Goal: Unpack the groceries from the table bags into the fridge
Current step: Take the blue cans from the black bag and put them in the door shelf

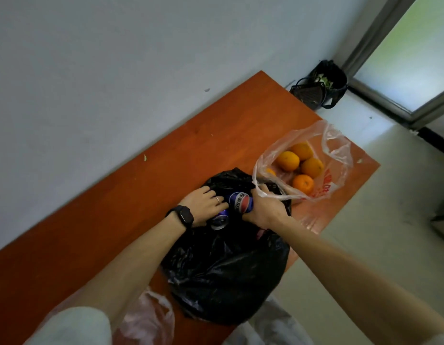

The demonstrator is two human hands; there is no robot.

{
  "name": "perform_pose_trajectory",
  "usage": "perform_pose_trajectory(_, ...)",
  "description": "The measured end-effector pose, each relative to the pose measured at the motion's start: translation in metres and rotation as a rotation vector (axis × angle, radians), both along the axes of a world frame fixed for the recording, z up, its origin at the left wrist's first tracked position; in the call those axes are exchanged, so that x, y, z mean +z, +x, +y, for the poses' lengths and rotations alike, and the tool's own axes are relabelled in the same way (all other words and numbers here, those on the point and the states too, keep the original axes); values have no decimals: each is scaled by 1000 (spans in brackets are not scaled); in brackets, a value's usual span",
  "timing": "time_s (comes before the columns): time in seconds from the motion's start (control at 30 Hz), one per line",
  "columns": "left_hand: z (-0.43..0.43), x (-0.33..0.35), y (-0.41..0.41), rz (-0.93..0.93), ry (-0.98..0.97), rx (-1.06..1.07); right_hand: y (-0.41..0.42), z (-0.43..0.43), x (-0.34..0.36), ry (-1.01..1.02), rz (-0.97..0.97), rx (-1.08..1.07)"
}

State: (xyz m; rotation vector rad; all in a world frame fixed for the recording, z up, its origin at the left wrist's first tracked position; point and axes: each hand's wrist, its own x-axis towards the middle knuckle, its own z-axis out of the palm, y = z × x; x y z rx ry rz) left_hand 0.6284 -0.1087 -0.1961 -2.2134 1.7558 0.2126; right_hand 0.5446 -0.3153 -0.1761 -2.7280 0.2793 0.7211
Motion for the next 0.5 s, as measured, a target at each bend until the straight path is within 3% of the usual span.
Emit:
perform_pose_trajectory(0.07, 5, 20, 0, 156, -14, 233, -3, 2, 13, 107, -2, -36)
perform_pose_trajectory(0.23, 22, 61, -13, 496, -290, 721, -21, 9, 49, 266, -136, -97)
perform_pose_trajectory(0.5, 22, 121, -34, 663, -583, 868, -55, 5, 112, 455, -318, -196)
